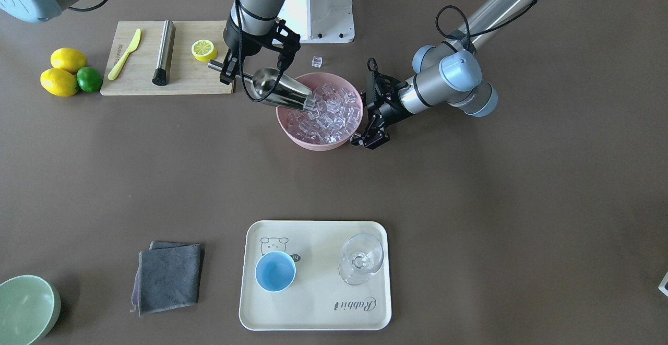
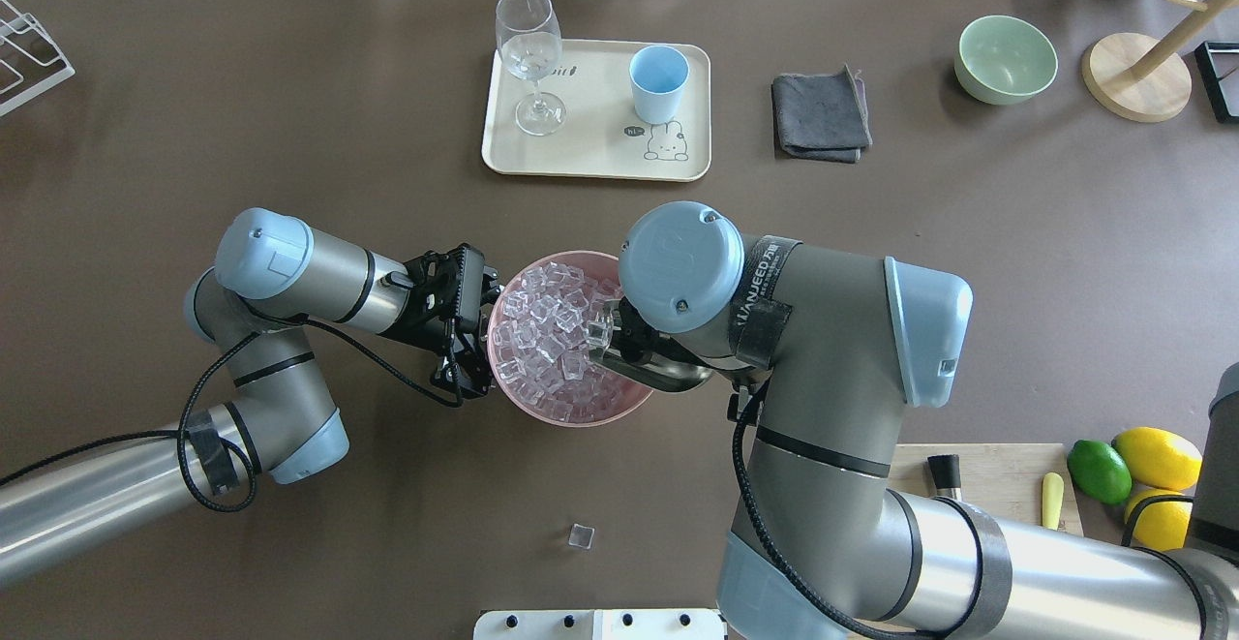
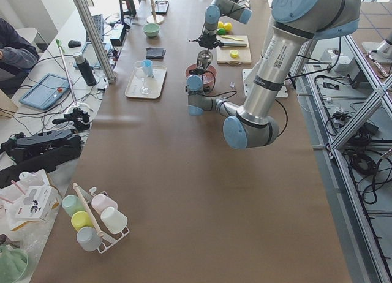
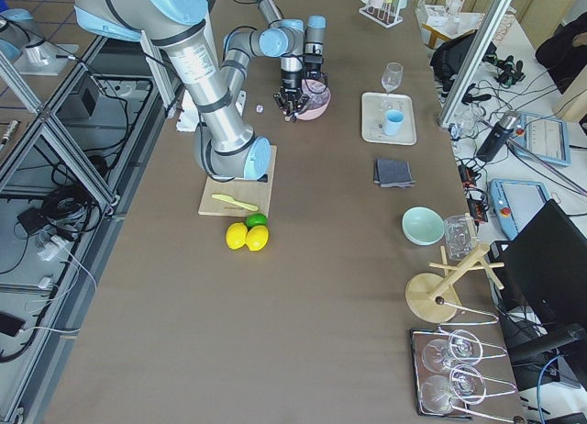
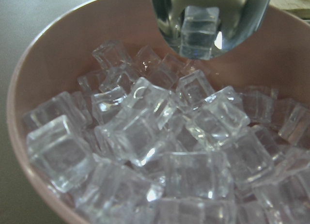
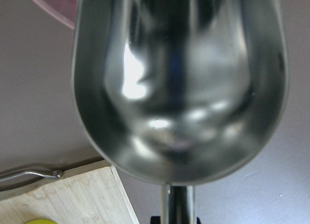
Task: Put ice in cup with scoop
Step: 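Lift the scoop holding an ice cube out of the bowl with the right gripper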
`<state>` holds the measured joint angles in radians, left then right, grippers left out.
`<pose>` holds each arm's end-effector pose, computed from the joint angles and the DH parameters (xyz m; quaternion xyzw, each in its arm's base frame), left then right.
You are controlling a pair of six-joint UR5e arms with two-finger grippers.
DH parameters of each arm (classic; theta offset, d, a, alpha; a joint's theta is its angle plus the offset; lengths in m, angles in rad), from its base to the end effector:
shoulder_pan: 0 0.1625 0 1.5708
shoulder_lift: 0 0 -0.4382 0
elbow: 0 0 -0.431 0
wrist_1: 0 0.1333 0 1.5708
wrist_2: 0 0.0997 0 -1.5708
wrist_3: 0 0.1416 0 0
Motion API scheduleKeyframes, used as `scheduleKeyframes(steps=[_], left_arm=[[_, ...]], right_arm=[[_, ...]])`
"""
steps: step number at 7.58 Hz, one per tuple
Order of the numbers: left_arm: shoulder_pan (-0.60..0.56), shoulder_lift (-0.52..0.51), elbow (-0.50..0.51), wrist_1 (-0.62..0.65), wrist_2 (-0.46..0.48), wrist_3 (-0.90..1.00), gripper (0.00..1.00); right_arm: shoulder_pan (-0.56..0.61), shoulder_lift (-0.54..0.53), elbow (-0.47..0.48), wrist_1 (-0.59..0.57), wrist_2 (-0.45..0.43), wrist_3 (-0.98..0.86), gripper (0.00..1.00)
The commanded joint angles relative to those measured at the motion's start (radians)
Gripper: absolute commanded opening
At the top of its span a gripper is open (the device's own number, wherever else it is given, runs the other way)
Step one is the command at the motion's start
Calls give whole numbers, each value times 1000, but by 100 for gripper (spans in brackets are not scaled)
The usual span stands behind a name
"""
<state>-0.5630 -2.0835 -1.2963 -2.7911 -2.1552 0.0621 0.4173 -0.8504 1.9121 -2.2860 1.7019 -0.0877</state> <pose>0.6152 -0.4535 0.3568 0.4702 0.4818 0.5292 0.5165 -0.5391 -0.3646 0.2137 0.1154 -0.1430 -0.5808 0.7931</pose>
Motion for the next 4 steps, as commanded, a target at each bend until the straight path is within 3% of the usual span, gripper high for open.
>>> scheduleKeyframes(steps=[1, 4], left_arm=[[-5, 2, -1, 4, -14, 1, 98], [-9, 14, -34, 77, -23, 50, 98]], right_arm=[[1, -19, 1, 138, 5, 136, 0], [1, -61, 2, 353, 7, 366, 0]])
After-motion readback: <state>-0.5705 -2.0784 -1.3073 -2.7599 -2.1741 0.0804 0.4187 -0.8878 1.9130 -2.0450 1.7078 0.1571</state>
